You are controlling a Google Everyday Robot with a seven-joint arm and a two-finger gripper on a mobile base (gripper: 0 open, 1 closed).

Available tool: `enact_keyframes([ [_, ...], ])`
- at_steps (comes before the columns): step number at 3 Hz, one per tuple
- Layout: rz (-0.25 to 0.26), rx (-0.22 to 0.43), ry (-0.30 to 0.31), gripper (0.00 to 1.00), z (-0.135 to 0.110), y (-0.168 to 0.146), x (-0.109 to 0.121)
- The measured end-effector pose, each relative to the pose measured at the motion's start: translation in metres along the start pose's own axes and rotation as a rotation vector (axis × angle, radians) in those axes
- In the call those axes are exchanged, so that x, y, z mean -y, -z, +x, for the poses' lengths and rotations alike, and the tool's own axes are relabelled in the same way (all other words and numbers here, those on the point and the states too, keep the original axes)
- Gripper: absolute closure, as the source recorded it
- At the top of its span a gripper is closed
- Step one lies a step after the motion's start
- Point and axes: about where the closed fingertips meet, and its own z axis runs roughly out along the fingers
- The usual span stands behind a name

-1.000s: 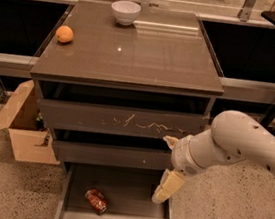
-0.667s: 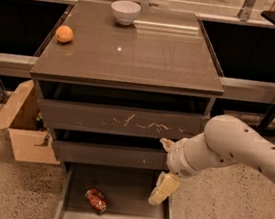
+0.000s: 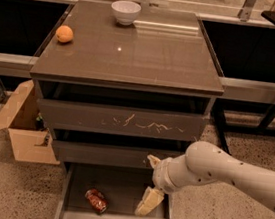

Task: Pick coke can from bottom drawer and place on counter

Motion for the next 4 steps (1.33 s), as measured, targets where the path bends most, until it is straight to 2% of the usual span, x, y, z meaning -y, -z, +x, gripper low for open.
enact_keyframes([
  [2, -0.106, 0.136, -0.004, 0.00, 0.017, -0.118, 0.008],
  [3, -0.152, 0.183, -0.031, 0.00, 0.023, -0.160, 0.014],
  [4, -0.152, 0.183, -0.031, 0.00, 0.023, -0.160, 0.014],
])
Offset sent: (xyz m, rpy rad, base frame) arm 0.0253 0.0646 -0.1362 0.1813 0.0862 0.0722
